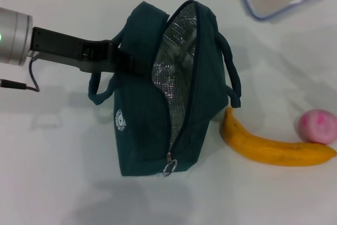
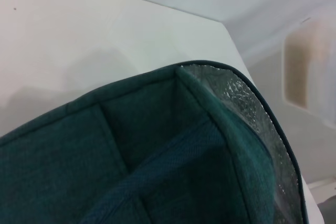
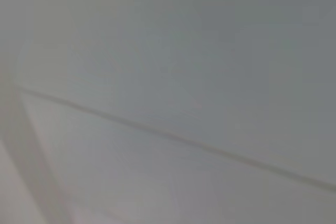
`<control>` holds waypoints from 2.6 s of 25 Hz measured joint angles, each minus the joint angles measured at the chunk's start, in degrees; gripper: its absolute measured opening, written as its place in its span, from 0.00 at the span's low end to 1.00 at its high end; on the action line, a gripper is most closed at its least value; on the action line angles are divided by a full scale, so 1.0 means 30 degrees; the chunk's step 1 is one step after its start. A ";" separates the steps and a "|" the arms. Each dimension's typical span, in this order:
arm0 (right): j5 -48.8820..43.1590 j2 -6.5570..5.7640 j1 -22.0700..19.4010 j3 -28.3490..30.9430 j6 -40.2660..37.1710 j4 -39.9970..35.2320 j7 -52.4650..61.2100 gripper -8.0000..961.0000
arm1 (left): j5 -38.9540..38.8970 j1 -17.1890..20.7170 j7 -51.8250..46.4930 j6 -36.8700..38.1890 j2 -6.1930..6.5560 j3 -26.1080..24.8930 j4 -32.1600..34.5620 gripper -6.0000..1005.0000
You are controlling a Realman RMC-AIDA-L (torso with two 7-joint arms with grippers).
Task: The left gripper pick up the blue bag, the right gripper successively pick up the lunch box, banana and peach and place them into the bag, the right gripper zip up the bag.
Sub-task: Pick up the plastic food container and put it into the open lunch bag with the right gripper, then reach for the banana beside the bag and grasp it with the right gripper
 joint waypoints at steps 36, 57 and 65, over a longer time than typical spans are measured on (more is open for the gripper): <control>-0.0076 0.0205 0.3452 -0.6938 0.5376 0.1204 -0.0860 0.16 | -0.0055 -0.0184 0.1575 -0.1711 -0.0167 0.0256 -0.1247 0.05; 0.0014 0.0148 0.3936 -0.7867 0.5326 0.0431 -0.1194 0.39 | -0.0135 0.0124 0.2154 -0.2158 -0.0193 0.0135 -0.1761 0.05; -0.0138 -0.0827 0.3380 -0.9745 0.5014 -0.3800 -0.1009 0.62 | -0.0144 0.0228 0.2938 -0.2171 -0.0177 -0.0957 -0.2579 0.05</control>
